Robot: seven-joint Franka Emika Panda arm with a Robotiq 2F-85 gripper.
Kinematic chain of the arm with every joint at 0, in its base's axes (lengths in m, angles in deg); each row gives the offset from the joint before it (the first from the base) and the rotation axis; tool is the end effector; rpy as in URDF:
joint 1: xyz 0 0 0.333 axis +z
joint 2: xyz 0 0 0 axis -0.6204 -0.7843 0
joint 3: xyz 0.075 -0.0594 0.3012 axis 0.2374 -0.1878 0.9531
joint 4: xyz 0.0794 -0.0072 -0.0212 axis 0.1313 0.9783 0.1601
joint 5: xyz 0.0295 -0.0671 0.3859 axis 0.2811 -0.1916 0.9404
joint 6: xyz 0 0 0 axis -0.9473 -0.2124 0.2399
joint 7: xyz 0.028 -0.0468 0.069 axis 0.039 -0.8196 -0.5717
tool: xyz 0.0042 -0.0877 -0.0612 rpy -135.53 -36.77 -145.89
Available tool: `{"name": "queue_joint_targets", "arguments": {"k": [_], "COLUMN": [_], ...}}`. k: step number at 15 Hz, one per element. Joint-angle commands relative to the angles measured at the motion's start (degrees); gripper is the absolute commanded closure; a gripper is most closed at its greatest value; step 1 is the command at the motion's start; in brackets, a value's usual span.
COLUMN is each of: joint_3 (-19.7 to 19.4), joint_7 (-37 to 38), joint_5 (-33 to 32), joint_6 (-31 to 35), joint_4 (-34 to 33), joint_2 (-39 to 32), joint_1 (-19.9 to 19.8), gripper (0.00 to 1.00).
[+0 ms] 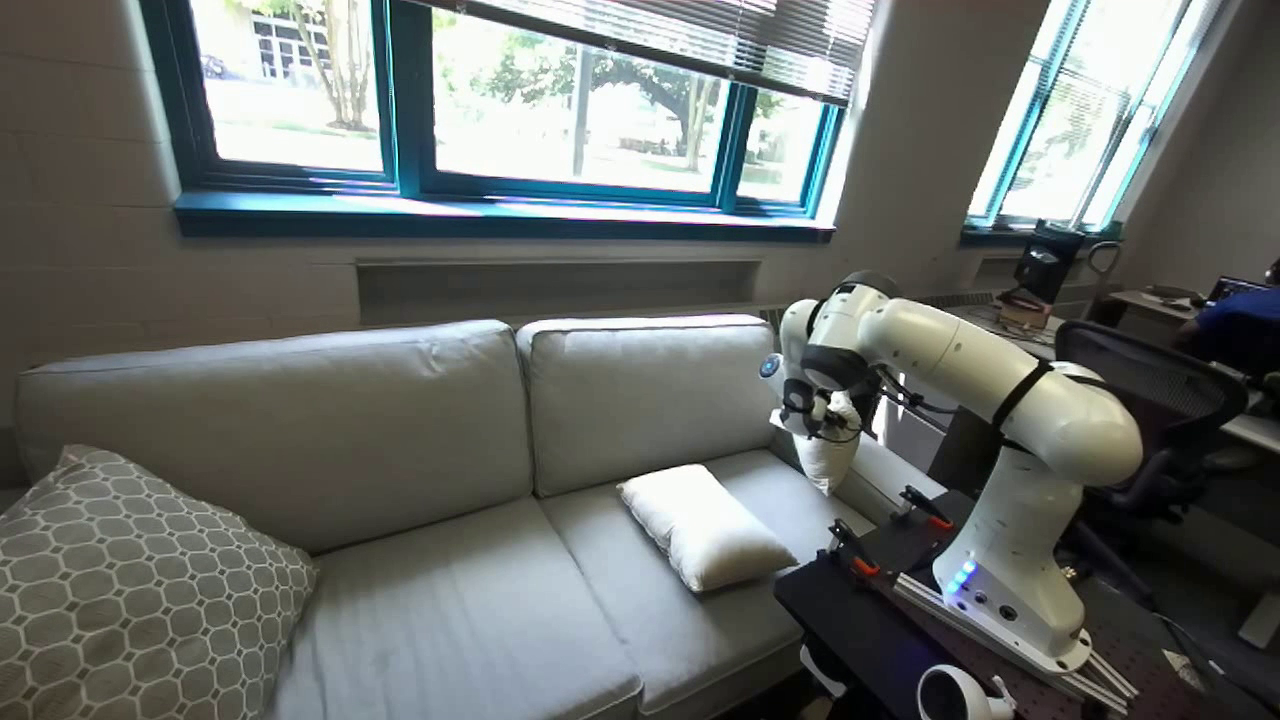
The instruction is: Arrange the small pillows on the right side of the couch
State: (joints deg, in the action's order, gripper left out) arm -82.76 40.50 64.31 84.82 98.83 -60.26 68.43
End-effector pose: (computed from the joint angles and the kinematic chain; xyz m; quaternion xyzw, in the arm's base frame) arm 0.5814 -0.2098 0.0184 0.6481 -0.6013 0.2681 0.3828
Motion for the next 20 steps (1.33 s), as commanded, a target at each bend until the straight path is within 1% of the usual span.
{"name": "queue_joint_targets", "arguments": {"k": [1,2,4,6,8,9,10,12,14,16,17,19,20], "joint_3": [3.14,5.52,9.30,12.85,15.24,15.97,15.98,15.61,15.21,14.61,14.18,13.42,13.21], "joint_7": [-3.71,-6.72,-10.82,-15.73,-20.29,-21.99,-22.88,-23.90,-23.93,-23.25,-22.83,-22.18,-21.99], "joint_5": [-1.75,-2.01,-2.09,-1.96,-1.33,-0.83,-0.49,-0.32,-0.46,-0.98,-1.33,-2.12,-2.44], "joint_6": [-0.58,-0.25,0.24,-1.30,-2.61,-3.32,-3.79,-5.04,-6.08,-6.34,-6.47,-7.01,-7.46], "joint_4": [-0.55,-0.19,-0.59,-1.48,-2.28,-2.70,-2.83,-3.07,-3.24,-2.53,-2.38,-2.14,-2.51], "joint_2": [-1.39,-0.68,-1.62,-1.71,-1.01,-0.46,0.10,1.46,3.01,5.41,6.61,8.75,9.48], "joint_1": [-4.94,-7.25,-11.21,-14.96,-17.86,-18.93,-19.25,-19.21,-18.58,-16.94,-15.87,-13.76,-13.01], "gripper": [0.95,0.95,0.95,0.95,0.96,0.66,0.66,0.53,0.37,0.23,0.15,0.01,0.00]}}
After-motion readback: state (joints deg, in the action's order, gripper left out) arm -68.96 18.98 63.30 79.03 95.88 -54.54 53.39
